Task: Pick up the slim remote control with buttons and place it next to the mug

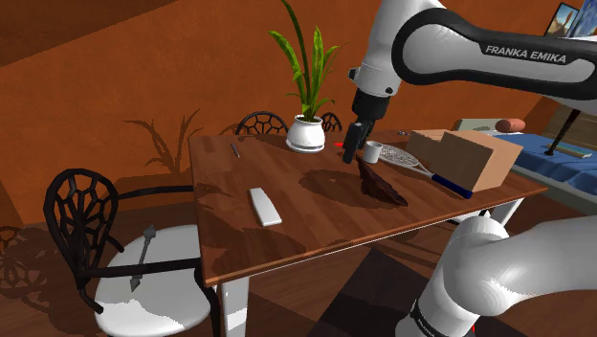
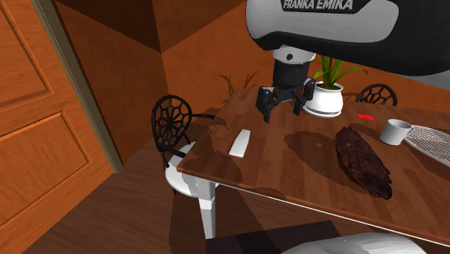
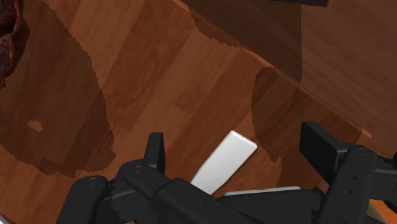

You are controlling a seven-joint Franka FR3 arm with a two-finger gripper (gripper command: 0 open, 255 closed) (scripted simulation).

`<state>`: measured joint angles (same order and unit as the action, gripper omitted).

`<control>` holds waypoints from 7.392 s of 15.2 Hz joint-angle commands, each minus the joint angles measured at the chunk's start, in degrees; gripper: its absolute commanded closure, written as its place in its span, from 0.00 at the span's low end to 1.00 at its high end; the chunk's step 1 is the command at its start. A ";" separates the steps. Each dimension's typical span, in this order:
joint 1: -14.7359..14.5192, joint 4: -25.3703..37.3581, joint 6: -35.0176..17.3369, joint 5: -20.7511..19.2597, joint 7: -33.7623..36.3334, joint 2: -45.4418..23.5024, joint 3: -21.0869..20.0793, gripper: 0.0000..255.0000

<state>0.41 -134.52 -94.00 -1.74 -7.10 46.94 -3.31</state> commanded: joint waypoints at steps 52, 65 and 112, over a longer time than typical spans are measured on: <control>5.96 20.13 -34.86 -2.30 40.88 -62.37 -8.00 1.00; 6.21 23.15 -28.09 -1.18 40.12 -58.53 -8.33 1.00; 23.27 32.18 -12.47 1.52 7.13 -51.51 6.33 1.00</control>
<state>22.90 -103.07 -106.55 -0.29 1.61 -3.95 2.33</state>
